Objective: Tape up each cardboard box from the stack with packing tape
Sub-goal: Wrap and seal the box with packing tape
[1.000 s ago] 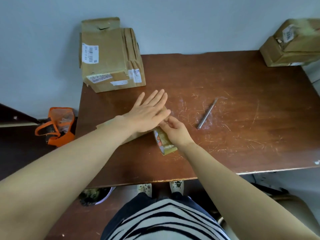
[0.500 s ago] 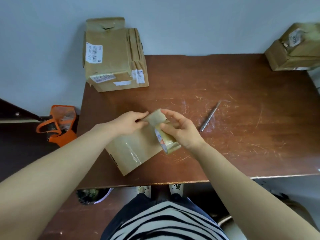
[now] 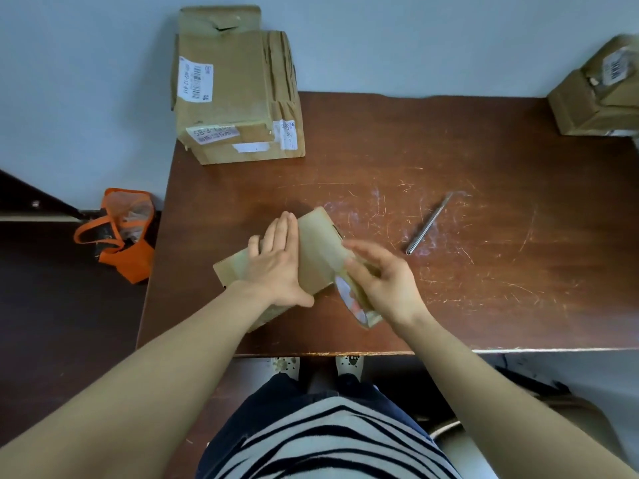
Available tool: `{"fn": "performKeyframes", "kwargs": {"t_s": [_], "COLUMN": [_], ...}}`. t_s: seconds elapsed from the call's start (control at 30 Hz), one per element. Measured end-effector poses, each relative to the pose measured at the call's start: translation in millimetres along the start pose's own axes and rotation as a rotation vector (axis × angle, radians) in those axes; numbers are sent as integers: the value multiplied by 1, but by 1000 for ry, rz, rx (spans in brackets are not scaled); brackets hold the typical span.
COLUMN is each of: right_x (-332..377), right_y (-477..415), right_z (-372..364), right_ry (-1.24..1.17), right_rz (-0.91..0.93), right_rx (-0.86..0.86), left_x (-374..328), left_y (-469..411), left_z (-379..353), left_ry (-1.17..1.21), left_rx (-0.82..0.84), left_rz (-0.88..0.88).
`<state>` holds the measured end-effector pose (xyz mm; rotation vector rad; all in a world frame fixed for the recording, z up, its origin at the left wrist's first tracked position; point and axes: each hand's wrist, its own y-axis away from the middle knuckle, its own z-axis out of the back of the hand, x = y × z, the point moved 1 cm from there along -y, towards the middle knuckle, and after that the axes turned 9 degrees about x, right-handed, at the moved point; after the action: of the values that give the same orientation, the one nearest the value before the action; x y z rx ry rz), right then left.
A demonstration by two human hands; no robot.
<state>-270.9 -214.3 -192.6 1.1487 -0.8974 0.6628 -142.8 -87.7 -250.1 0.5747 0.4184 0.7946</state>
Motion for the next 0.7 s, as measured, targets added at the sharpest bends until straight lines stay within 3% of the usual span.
{"fn": "performKeyframes", "kwargs": {"t_s": [0.13,0.33,0.5,0.53,0.63,0.7], "right_x": [-24,-19,-16,-16,-15,-15], "right_y": [6,-21,-30,-30,-30,-31], "right_z": [-1,-6,-5,-5,-5,-5], "right_ry": [86,302,216,214,126,60], "right_rz": [-198,-387,-445,-453,-489,-510], "right_rx": [-11,132,139,144,137,141], "left_x": [-4,-3,-10,-17,-47,-60], "left_y": [1,-1,0,-1,-13,-22], "left_z": [1,5,13,20,29,19], "left_ry": [-46,-38,-4,39,135,110], "left_rx": [30,32,182,163,-190,-305], "left_rz": [-28,-52,-36,-45,-99,-96]}}
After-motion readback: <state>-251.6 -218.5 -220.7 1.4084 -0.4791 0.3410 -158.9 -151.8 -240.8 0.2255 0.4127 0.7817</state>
